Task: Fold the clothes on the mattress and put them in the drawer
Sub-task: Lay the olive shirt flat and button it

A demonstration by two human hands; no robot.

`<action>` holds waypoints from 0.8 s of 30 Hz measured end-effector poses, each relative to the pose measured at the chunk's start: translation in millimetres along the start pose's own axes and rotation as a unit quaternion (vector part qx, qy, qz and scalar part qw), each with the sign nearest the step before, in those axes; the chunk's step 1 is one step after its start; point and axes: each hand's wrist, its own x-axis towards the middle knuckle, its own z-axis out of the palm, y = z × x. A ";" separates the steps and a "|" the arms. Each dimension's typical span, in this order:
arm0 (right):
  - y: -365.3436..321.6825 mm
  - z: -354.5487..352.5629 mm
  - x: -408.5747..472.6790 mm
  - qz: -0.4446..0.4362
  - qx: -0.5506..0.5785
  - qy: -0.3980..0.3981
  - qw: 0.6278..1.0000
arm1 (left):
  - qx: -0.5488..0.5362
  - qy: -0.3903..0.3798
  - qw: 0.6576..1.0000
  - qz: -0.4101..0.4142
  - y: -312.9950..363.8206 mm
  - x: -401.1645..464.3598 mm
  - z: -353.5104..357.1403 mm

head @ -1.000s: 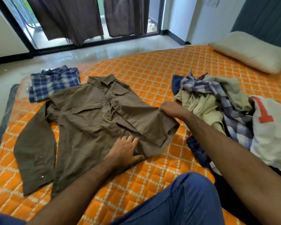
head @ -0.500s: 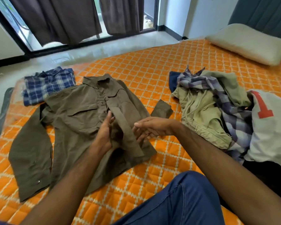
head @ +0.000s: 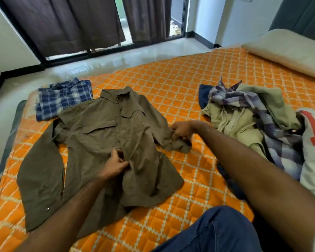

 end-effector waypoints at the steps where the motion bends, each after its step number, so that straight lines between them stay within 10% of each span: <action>1: -4.8 -22.4 -3.7 0.003 0.014 -0.016 1.000 | 0.000 -0.002 1.000 -0.003 0.0 -0.5 0.9; 4: -13.8 -91.1 -14.0 0.014 0.107 0.205 0.973 | 0.001 -0.009 1.000 -0.012 6.0 -0.1 3.4; 6: -3.2 -114.6 -13.9 0.043 0.151 0.490 0.857 | 0.019 -0.020 0.999 -0.024 15.7 1.3 3.9; 8: 7.0 -96.9 -7.0 0.051 0.151 0.572 0.805 | 0.107 -0.004 0.994 -0.023 23.5 11.5 -0.8; 15: 28.5 57.5 29.9 0.022 0.222 0.283 0.933 | 0.280 0.181 0.926 0.177 91.1 64.3 -13.5; 20: 11.7 103.8 3.6 -0.039 0.236 0.187 0.953 | 0.413 0.086 0.847 0.324 145.1 94.3 25.4; 24: 10.1 140.1 0.4 -0.085 0.200 0.151 0.964 | 0.426 0.039 0.868 0.252 176.7 127.0 75.8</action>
